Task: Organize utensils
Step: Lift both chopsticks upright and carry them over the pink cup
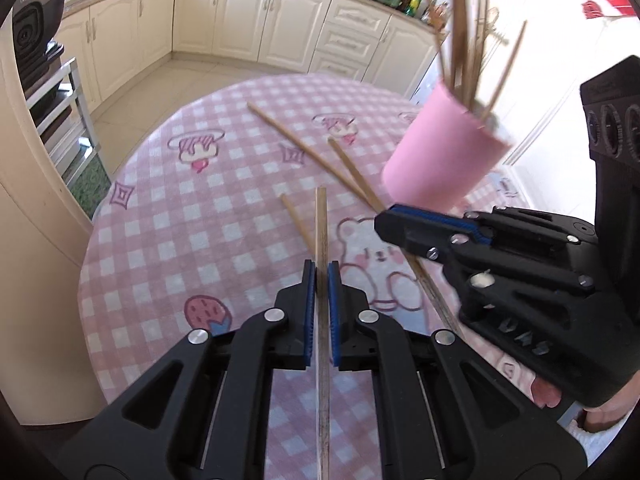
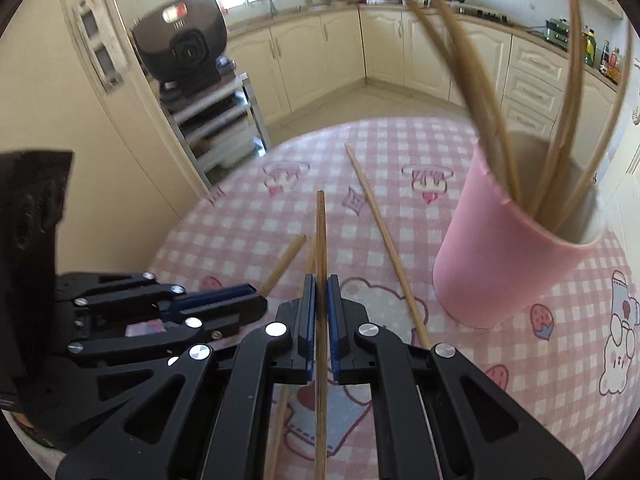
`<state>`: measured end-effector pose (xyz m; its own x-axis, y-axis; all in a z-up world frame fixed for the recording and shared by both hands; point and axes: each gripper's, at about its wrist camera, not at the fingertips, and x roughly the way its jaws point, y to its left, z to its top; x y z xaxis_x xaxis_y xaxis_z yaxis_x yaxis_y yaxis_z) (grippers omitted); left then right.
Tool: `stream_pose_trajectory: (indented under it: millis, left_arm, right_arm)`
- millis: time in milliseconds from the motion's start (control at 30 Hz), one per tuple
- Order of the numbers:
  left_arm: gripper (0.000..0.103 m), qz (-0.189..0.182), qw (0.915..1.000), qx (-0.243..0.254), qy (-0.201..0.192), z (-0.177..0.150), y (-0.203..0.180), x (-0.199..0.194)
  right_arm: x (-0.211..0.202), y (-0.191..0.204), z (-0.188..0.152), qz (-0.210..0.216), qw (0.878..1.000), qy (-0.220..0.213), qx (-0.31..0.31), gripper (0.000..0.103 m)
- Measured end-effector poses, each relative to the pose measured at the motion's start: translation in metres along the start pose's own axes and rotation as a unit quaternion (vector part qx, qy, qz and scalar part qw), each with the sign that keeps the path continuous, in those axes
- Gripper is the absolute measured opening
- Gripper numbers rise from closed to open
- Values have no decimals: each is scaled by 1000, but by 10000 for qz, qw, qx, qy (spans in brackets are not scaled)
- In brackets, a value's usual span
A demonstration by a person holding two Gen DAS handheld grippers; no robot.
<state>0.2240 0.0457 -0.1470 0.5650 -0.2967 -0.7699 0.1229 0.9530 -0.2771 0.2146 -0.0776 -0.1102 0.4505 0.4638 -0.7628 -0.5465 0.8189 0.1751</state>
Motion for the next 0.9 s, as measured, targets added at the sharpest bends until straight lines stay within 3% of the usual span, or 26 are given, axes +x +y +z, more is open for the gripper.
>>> stream_pose_trajectory:
  millis: [367,900]
  left_arm:
    - [6,-223,9933,342,-1080,9,-41,-75]
    - [6,-536,9843,549,-1586,27,-66,-118]
  right_arm:
    - [-87,0,3,80,9887,-1498,32,5]
    - [-143,-17,2,565,9716,-2285,230,5]
